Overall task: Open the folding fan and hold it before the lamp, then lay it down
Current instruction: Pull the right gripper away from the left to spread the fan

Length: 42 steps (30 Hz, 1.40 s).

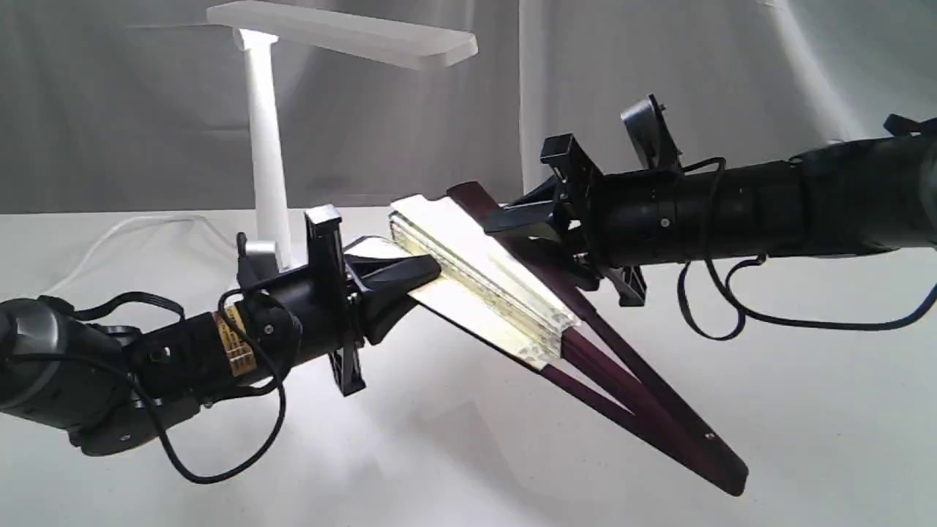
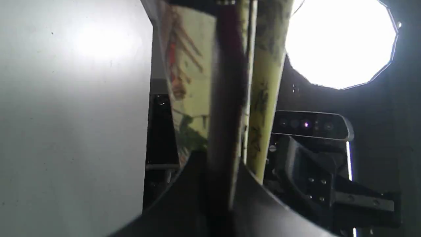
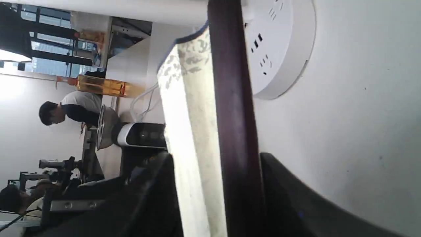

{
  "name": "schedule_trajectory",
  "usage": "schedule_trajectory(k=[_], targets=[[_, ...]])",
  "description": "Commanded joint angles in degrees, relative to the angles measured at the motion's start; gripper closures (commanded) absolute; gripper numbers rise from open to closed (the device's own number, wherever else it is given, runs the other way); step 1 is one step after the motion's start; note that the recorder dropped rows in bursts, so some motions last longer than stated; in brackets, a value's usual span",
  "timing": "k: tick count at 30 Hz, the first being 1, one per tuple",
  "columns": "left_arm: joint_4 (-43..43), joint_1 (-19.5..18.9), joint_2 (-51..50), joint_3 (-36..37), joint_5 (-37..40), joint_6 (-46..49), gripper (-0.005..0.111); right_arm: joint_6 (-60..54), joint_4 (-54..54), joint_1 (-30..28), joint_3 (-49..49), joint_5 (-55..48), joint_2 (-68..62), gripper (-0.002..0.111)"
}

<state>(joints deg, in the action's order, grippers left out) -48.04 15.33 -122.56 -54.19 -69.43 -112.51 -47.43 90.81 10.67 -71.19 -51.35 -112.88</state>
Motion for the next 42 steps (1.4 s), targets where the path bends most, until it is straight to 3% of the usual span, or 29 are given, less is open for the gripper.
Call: schedule_trajectory(k=[1,16,24,32,42], targets=[[-1.53,0.27,1.84,-0.12,-0.53,-0.73,0.107,-0.26,3.61,0.09,0.11,-0.38,-0.56,0.068],[-6.08,-0.21,3.05,-0.12,-0.53,-1.32,0.107,-3.4,9.14,-0.17,-0.24,-7.81,-6.14,0.08],[-8.18,-2.92,3.05,-0.12,-0.53,-1.17,0.107,-3.69,9.14,-1.19,-0.24,-8.21,-6.14,0.083],[-7.53,-3.12,3.05,-0.12,-0.53,-0.99,0.107,-3.73,9.14,-1.46,-0.24,-8.77,-6.14,0.108],[-8.36,-3.12,3.05,-0.12,-0.53,-0.98,0.107,-3.73,9.14,-1.46,-0.24,-9.92,-6.14,0.108]])
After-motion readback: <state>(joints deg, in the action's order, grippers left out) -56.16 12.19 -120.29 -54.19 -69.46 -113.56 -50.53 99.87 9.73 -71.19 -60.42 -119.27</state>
